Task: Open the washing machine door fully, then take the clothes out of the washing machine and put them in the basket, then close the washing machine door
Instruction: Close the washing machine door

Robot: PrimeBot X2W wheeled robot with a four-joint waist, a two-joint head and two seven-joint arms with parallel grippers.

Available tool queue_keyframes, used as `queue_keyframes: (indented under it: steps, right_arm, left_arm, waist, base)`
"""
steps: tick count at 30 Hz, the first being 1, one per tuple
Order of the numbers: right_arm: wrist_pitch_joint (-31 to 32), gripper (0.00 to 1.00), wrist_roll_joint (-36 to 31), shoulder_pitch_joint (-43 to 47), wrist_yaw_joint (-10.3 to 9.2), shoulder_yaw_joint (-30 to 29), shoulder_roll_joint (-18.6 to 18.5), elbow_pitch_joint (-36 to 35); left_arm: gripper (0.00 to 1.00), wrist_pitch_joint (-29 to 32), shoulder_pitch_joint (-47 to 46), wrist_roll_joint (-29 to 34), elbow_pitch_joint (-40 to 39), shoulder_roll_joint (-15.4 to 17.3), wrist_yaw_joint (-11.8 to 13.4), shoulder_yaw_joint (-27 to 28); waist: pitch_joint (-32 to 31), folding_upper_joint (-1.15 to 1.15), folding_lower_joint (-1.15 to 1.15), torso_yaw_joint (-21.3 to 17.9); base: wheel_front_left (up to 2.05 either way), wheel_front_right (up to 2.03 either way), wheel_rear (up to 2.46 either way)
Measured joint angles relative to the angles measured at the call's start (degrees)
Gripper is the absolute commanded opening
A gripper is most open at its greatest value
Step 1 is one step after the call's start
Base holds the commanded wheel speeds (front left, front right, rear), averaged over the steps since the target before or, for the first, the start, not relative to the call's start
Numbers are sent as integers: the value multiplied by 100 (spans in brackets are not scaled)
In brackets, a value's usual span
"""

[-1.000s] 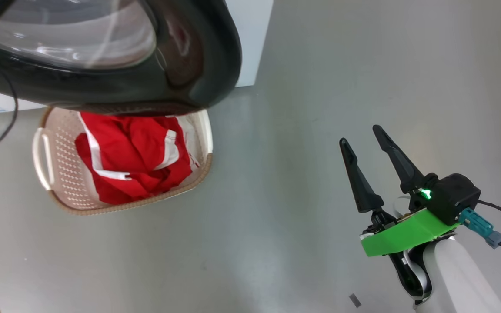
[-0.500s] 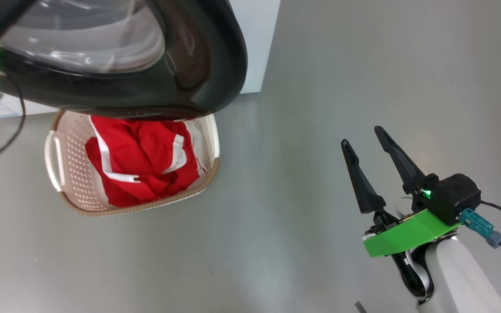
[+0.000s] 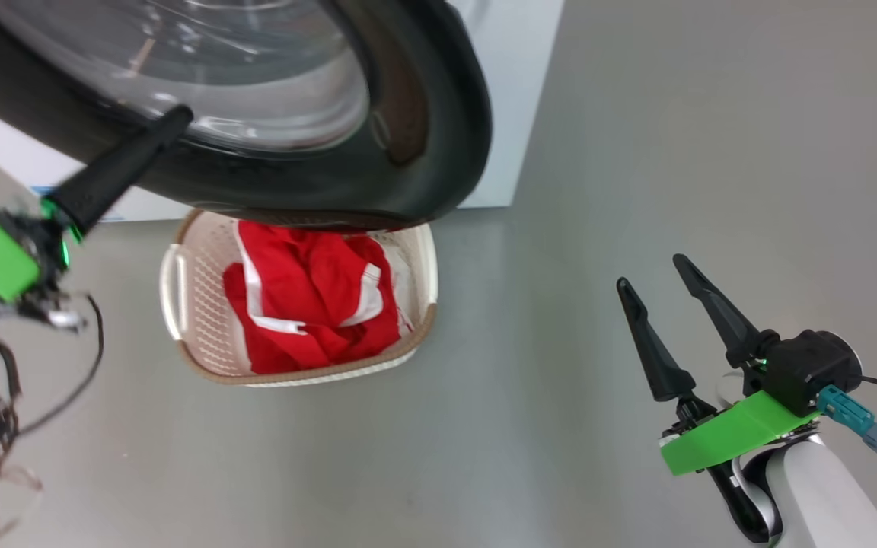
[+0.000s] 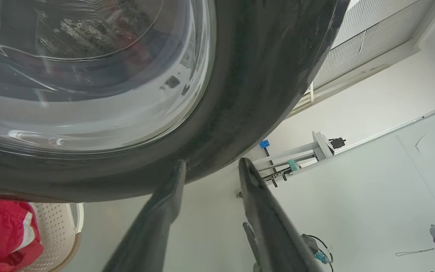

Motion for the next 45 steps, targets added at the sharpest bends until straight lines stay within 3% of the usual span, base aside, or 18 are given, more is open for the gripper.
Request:
queue_keyframes:
  steps: [11,22,27,31,37,40,45]
  right_arm:
    - [0,100,62,365,0,-26,-159,37]
    - [1,100,230,846,0,-261,-258,18]
    - [0,100,232,962,0,-327,-271,5]
    - [1,100,238,1048,0,-387,-271,1]
    - [1,100,240,1054,0,-415,-268,-4]
    - [1,100,240,1073,0,-455,-265,-12]
    - [0,100,240,1185,0,-511,-252,-38]
  left_arm:
    - [100,-1514,1510,382,-196,209,0,-287]
    - [100,-3342,2754,624,-12,717,0,-879]
    - [100,-4019,2961,887,197,940,0,-1249]
    - [100,-4994,3009,1226,541,1167,0,-1785]
    - [100,-5947,3014,1603,1074,1291,-1,-2317]
    - [100,-6060,3014,1919,1392,1270,-1,-2338]
    - [100,-6065,3031,2875,1562,939,-2,-1631]
  waist:
    - [-392,0,0,400]
    - [-704,0,0,492]
    - [-759,0,0,451]
    - [-790,0,0,374]
    - [-823,0,0,259]
    - [-848,0,0,219]
    - [-898,0,0,181]
  base:
    - [0,0,0]
    - [0,0,0]
    - [0,0,0]
    - [0,0,0]
    - [0,0,0]
    - [0,0,0]
    - [0,0,0]
